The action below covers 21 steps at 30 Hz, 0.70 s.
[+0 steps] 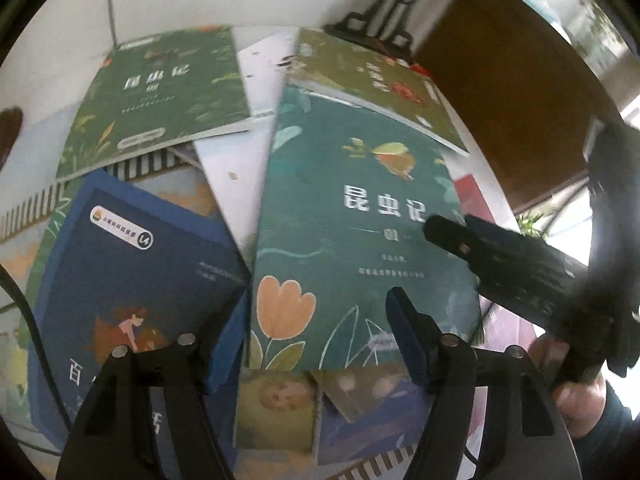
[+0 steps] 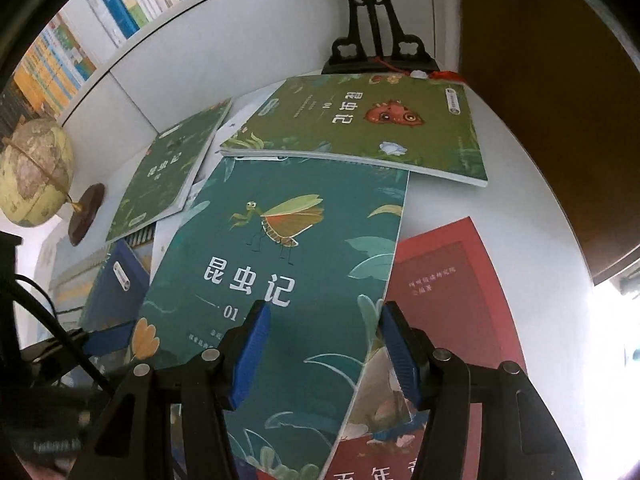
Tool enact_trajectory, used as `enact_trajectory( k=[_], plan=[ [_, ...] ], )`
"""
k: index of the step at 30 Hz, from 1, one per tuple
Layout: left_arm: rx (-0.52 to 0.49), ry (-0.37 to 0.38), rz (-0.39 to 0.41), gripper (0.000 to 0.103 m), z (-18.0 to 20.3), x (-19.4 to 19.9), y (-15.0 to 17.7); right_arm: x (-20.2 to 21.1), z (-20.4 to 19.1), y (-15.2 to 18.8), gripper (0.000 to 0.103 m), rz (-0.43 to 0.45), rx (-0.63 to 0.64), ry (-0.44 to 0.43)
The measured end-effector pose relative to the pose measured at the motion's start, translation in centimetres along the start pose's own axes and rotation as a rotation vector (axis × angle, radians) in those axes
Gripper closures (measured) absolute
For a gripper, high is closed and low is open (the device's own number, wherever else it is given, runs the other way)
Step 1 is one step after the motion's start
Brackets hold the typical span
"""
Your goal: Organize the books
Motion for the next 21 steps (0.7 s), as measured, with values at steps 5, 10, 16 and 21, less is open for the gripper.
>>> enact_trajectory(
  k=[5,10,16,21],
  plan=[
    [-0.046,-0.02,0.043,0.036,1.5,1.9,1.3,0.6,0.0,0.8,0.047,-0.002,0.028,-0.007],
    [0.043,0.081,0.07,0.034,2.0,4.2,5.4,2.4,-0.7,3.3,0.046,-0.01,0.082,-0.066],
    [0.098,0.155,0.047,0.034,1.7,3.8,8.3,3.7,-0.4,6.7,0.046,-0.051,0.1,-0.13],
    [0.103,0.196,0.064,0.034,2.2,3.9,8.0,5.3,1.1,10.4,0.046,-0.094,0.05,-0.17]
  ],
)
Point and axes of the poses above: each gripper's, at about its wrist camera, not at the fingertips, and x roughly against the way its jaws point, z to its right, y to its underside, the point moved 8 cm from there along -x, roughly the way its jaws point, and after that the axes turned 5 degrees about x, right-handed, at the moved point
